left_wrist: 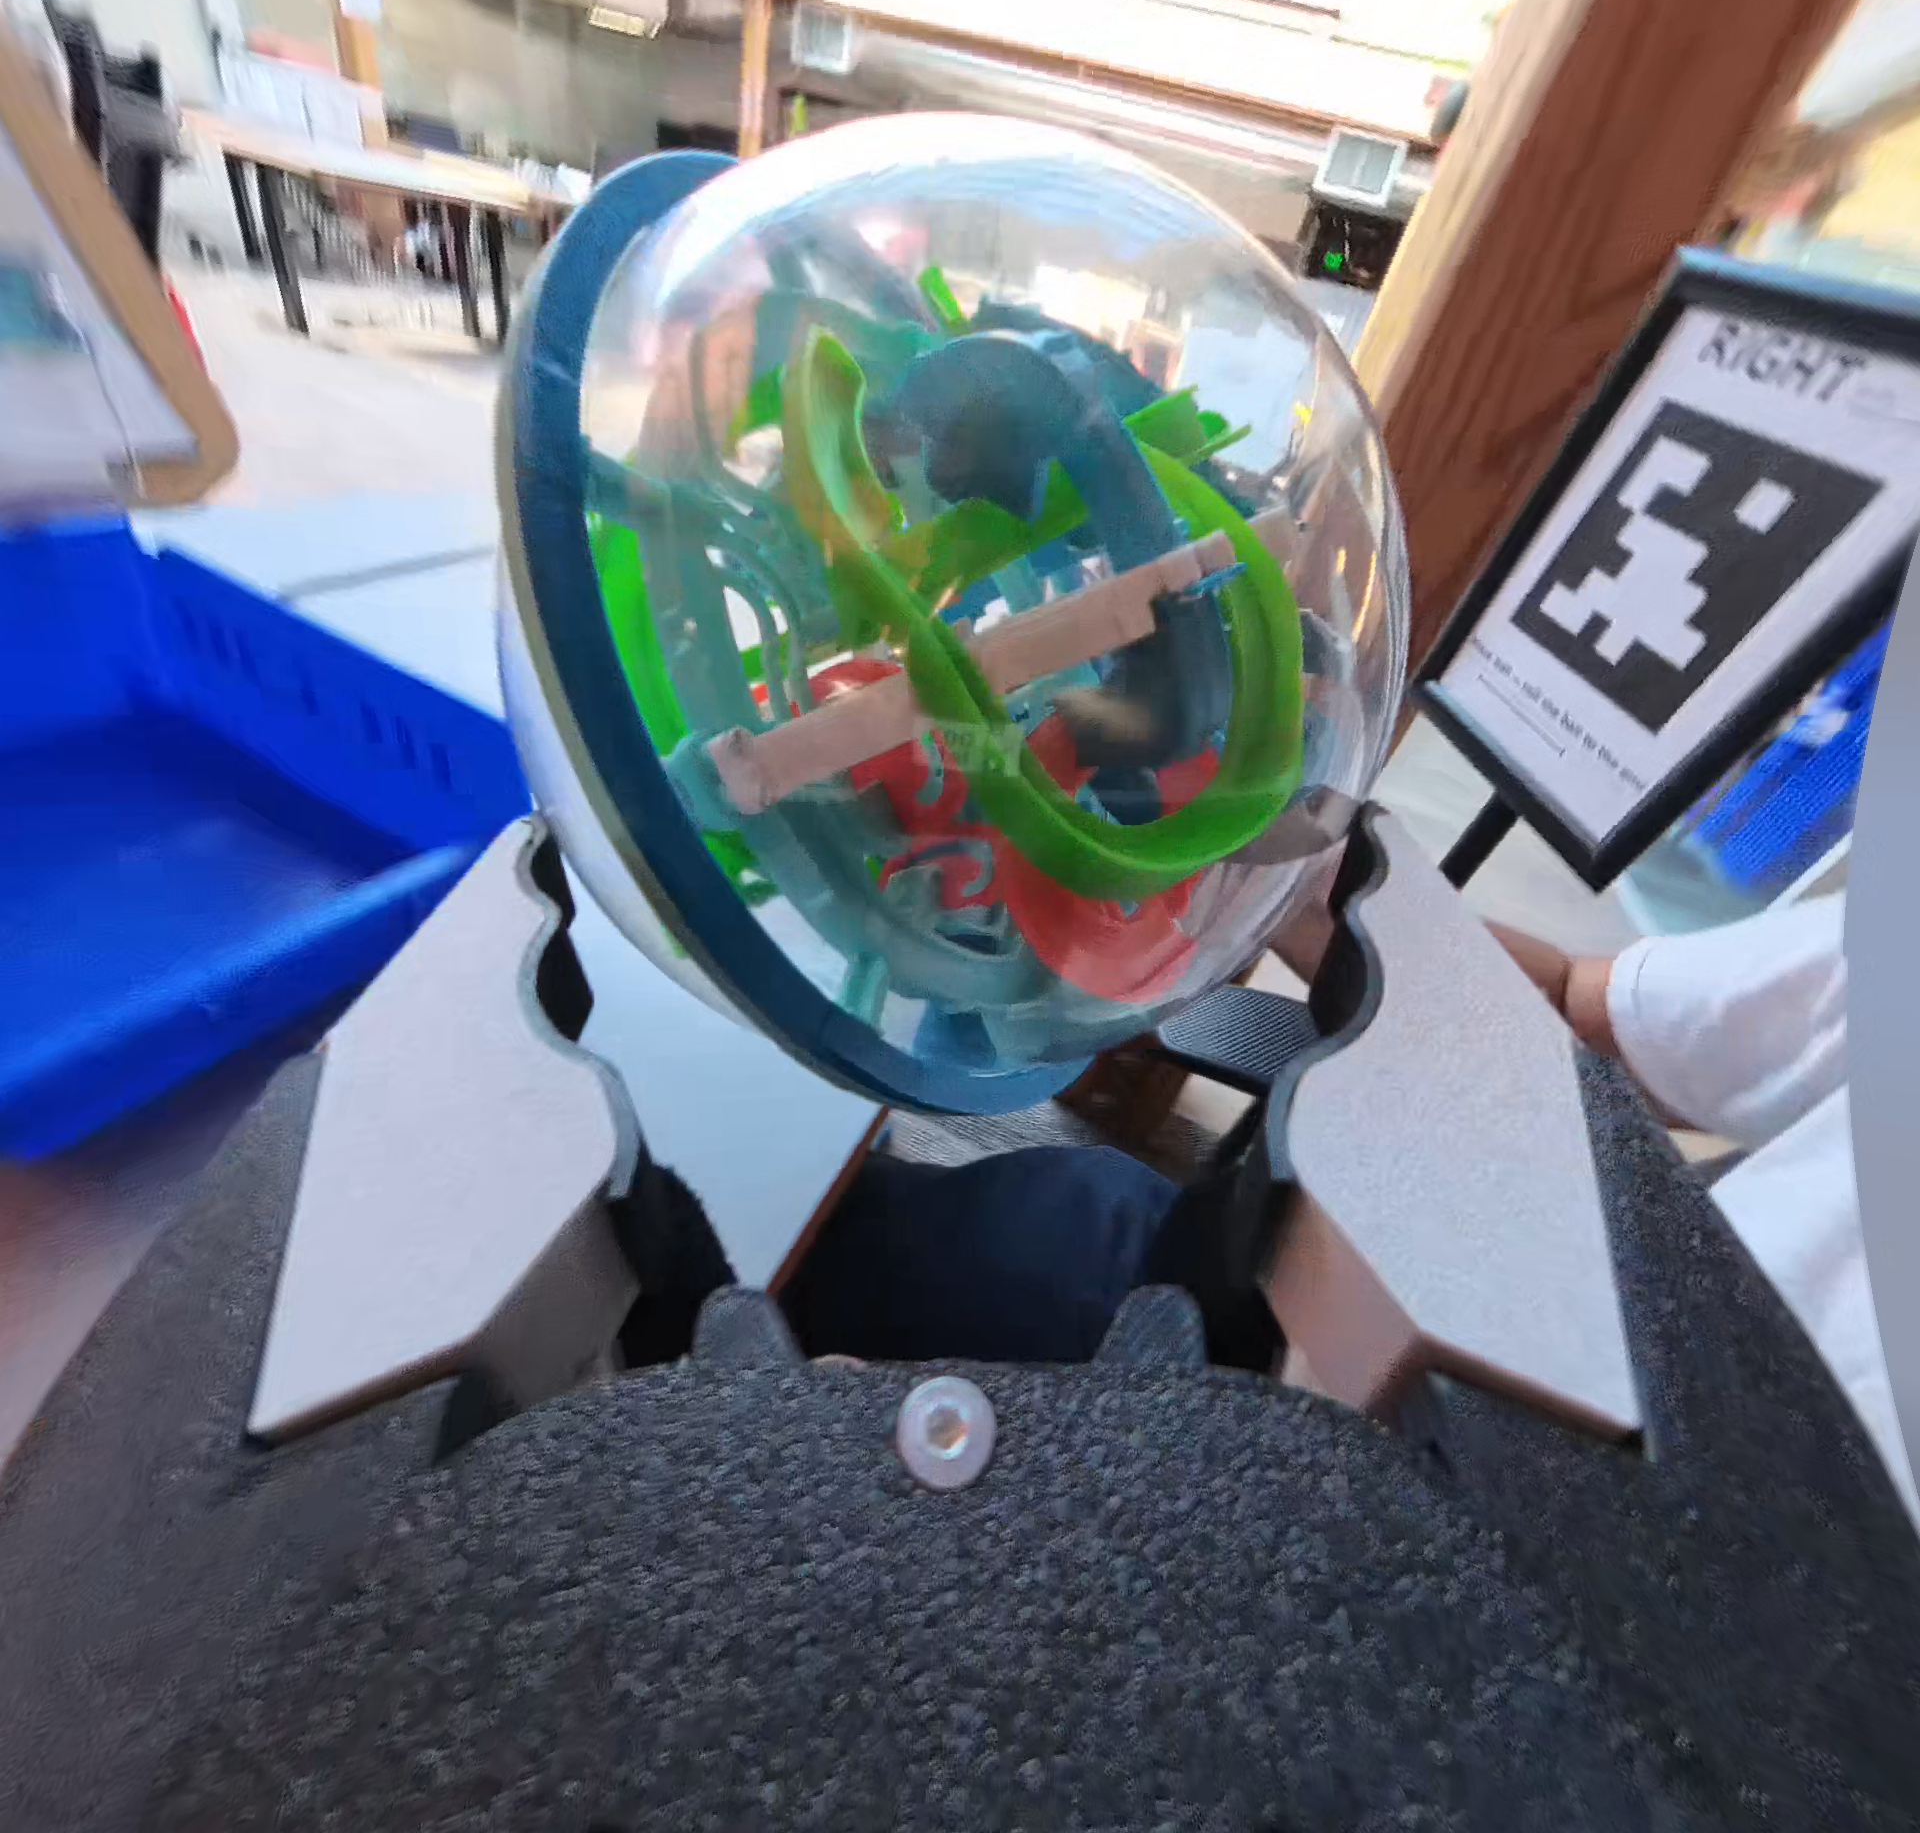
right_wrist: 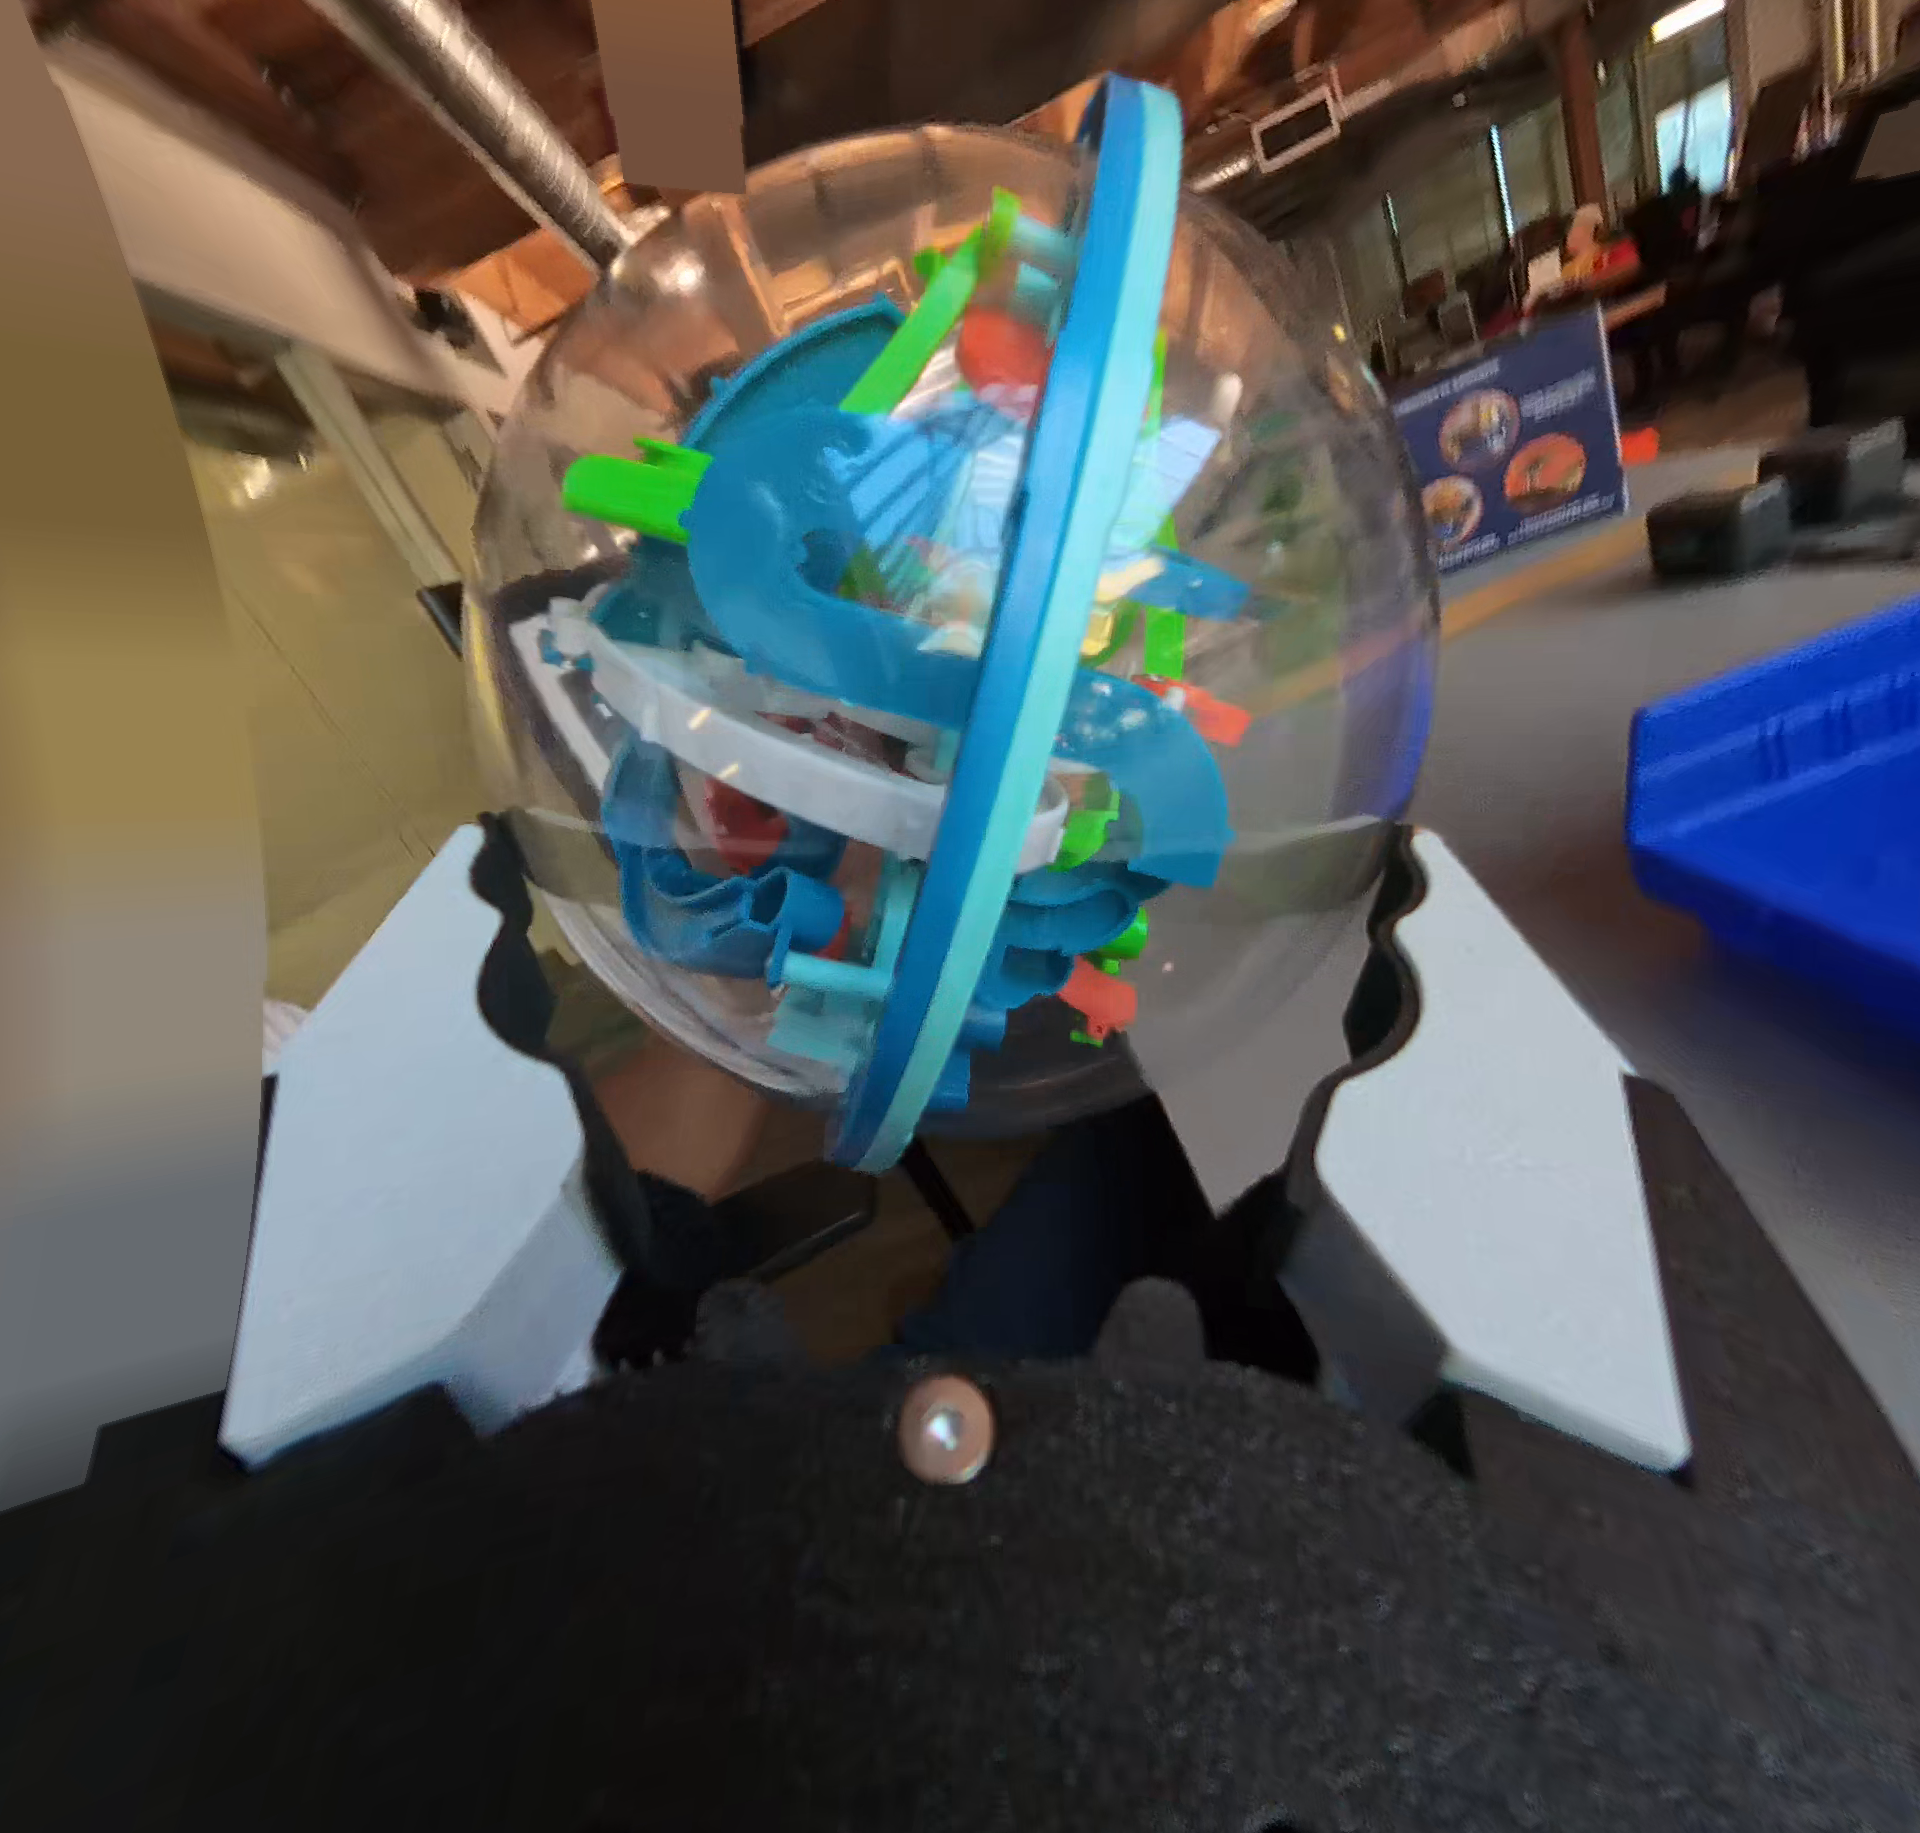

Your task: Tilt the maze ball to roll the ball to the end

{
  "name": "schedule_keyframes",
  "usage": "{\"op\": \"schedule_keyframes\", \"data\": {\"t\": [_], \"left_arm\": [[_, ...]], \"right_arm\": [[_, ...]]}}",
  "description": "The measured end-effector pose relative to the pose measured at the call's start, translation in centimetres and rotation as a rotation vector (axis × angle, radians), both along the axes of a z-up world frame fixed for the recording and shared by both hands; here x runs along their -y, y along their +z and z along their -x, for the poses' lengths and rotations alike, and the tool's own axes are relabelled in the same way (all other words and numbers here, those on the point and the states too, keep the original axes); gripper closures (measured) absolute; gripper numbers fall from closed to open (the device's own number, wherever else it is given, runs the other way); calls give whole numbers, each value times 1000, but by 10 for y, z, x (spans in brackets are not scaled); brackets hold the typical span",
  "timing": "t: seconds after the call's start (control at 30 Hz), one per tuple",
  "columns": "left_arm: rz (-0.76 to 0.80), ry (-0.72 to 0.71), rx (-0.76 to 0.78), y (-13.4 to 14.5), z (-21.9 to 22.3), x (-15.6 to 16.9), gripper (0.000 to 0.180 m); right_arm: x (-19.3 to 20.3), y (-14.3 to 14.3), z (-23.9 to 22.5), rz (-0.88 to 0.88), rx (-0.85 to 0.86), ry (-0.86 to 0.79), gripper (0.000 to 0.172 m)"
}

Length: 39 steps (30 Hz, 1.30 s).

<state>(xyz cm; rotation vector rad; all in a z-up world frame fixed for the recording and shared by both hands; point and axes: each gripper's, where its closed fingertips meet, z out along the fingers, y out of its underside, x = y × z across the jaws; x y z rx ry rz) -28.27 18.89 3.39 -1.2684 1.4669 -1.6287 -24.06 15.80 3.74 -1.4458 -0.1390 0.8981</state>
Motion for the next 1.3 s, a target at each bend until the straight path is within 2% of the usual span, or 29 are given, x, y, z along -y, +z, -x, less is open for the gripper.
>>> {"op": "schedule_keyframes", "data": {"t": [0.07,0.23,0.53,0.67,1.03,1.3], "left_arm": [[104,14,-76,-26,-9,-13,40],[299,15,-202,-74,-25,-38,40],[459,34,-347,-126,-38,-61,40],[481,46,-393,-138,-38,-65,40],[481,52,-438,-137,-38,-67,41],[487,61,-429,-137,-38,-70,41]], "right_arm": [[-15,-26,-11,91,-99,2,18],[-44,-69,-31,270,-198,-13,18],[-66,-128,-44,461,-341,12,18],[-69,-144,-43,511,-381,44,18],[-68,-145,-46,541,-365,72,19],[-67,-144,-50,517,-351,56,25]]}}
